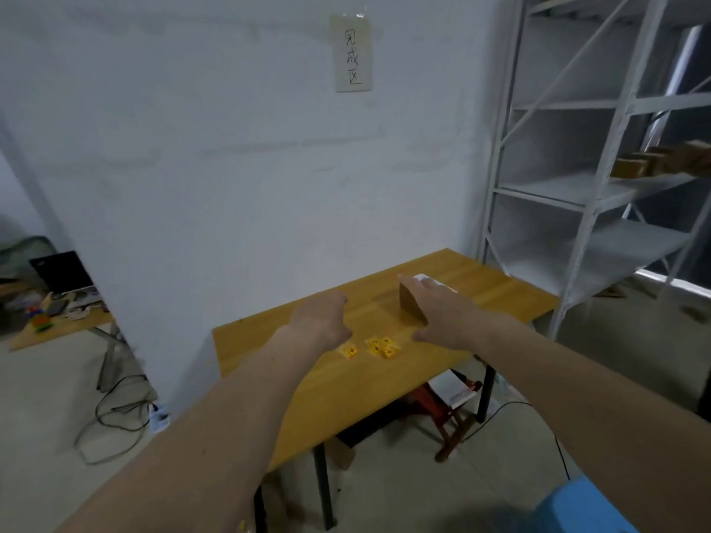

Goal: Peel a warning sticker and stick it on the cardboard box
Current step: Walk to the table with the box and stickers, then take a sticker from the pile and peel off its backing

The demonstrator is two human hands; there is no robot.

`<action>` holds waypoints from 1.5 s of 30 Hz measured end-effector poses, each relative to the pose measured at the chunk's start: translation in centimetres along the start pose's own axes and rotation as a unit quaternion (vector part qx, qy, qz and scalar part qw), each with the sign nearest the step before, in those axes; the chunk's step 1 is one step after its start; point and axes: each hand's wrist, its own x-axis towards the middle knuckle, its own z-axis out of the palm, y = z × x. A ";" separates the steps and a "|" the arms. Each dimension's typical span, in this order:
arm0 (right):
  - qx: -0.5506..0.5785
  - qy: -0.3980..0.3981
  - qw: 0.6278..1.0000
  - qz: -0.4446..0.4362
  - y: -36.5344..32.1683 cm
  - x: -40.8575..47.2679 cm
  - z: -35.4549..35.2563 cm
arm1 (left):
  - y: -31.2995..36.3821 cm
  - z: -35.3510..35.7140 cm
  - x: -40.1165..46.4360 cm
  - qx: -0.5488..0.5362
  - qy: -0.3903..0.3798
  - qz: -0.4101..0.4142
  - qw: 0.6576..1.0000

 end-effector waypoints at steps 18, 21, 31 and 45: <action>-0.062 -0.054 0.997 0.002 18.1 22.3 0.0 | 9.1 5.5 27.6 0.004 -0.051 0.006 0.999; -0.067 -0.061 0.996 -0.017 21.6 25.5 0.3 | 11.0 6.8 31.5 -0.009 -0.042 -0.007 0.999; -0.036 -0.077 0.995 -0.053 27.9 35.6 0.4 | 12.2 9.2 41.6 -0.037 -0.045 -0.035 0.998; -0.046 -0.091 0.991 -0.084 31.9 46.1 2.1 | 12.1 11.9 52.8 -0.063 -0.054 -0.020 0.996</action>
